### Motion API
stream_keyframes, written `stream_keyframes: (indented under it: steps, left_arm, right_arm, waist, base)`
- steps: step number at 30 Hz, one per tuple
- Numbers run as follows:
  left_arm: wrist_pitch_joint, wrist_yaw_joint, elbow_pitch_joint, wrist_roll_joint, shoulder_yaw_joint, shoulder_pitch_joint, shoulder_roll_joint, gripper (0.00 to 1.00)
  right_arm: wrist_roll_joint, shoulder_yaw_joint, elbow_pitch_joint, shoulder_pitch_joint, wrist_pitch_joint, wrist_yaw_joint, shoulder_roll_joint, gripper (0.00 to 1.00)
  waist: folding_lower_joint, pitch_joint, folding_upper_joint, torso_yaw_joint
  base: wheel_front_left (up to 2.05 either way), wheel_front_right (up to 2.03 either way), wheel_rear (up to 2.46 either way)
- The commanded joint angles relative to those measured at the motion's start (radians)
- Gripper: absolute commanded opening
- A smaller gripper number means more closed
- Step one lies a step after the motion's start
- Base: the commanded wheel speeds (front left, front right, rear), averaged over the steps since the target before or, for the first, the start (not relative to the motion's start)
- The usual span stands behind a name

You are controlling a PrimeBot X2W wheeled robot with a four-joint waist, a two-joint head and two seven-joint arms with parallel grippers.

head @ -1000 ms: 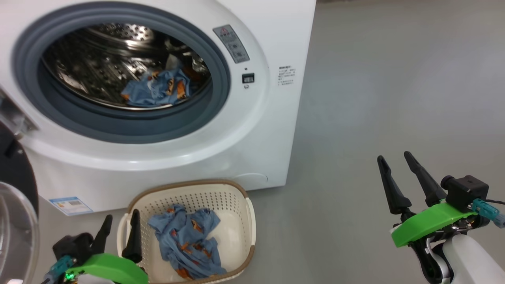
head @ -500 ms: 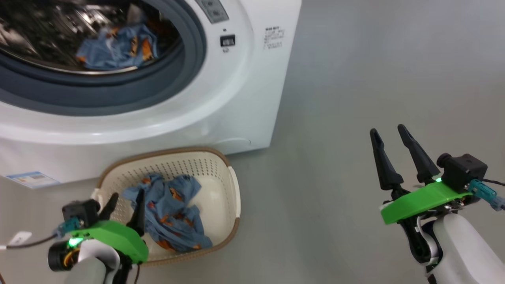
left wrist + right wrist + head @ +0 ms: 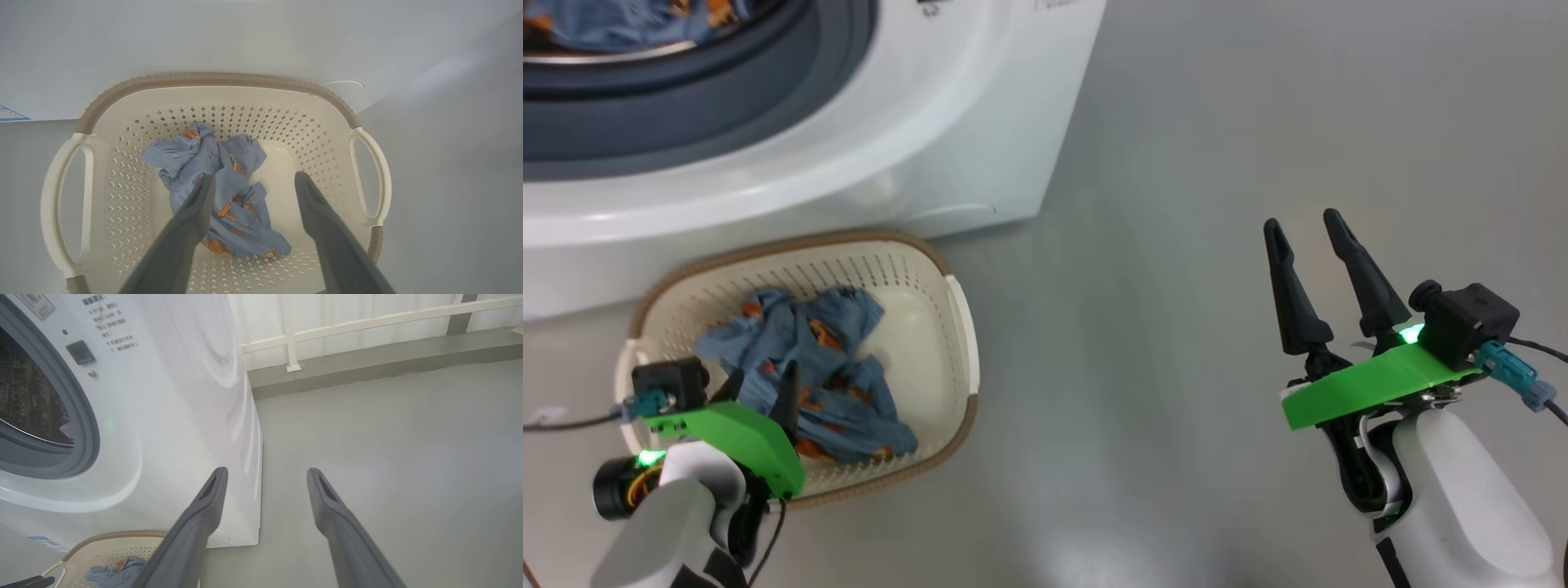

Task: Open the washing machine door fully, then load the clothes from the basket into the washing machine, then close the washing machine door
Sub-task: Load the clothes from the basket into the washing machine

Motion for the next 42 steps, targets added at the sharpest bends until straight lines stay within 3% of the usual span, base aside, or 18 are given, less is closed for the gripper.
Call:
stream_keyframes:
  steps: [1, 11, 18, 29, 37, 41, 42]
  left_arm:
    - [0.009, 0.000, 0.017, -0.014, 0.010, -0.034, 0.043, 1.00]
    - [0.055, 0.003, 0.153, -0.007, -0.027, -0.172, 0.081, 1.00]
    - [0.100, 0.035, 0.198, 0.000, -0.035, -0.238, 0.114, 1.00]
    - [0.142, 0.080, 0.215, 0.001, -0.038, -0.296, 0.168, 1.00]
    - [0.204, 0.084, 0.219, -0.005, -0.045, -0.312, 0.188, 1.00]
    - [0.181, 0.092, 0.220, -0.004, -0.047, -0.327, 0.194, 1.00]
    - [0.178, 0.094, 0.220, -0.004, -0.048, -0.328, 0.194, 0.75]
  right_arm:
    - [-0.010, 0.014, -0.027, -0.010, -0.008, 0.005, 0.010, 1.00]
    - [-0.021, 0.012, -0.050, -0.041, -0.008, 0.005, 0.048, 1.00]
    - [-0.022, 0.016, -0.066, -0.067, -0.008, 0.005, 0.063, 1.00]
    - [-0.011, 0.035, -0.080, -0.088, -0.008, 0.005, 0.072, 1.00]
    - [0.009, 0.050, -0.094, -0.083, -0.008, 0.005, 0.072, 1.00]
    - [0.010, 0.048, -0.096, -0.081, -0.008, 0.005, 0.072, 1.00]
    - [0.010, 0.048, -0.096, -0.081, -0.008, 0.005, 0.072, 1.00]
  waist:
    - [0.0000, 0.085, -0.0001, -0.031]
    - [0.0000, 0.236, -0.0001, -0.054]
    - [0.0000, 0.329, -0.0001, -0.082]
    - [0.0000, 0.412, -0.0001, -0.126]
    - [0.0000, 0.439, -0.0001, -0.154]
    - [0.0000, 0.446, -0.0001, -0.159]
    - [0.0000, 0.448, -0.0001, -0.160]
  base:
    - [0.00, 0.00, 0.00]
    - [0.00, 0.00, 0.00]
    - [0.00, 0.00, 0.00]
    - [0.00, 0.00, 0.00]
    - [0.00, 0.00, 0.00]
    - [0.00, 0.00, 0.00]
    - [0.00, 0.00, 0.00]
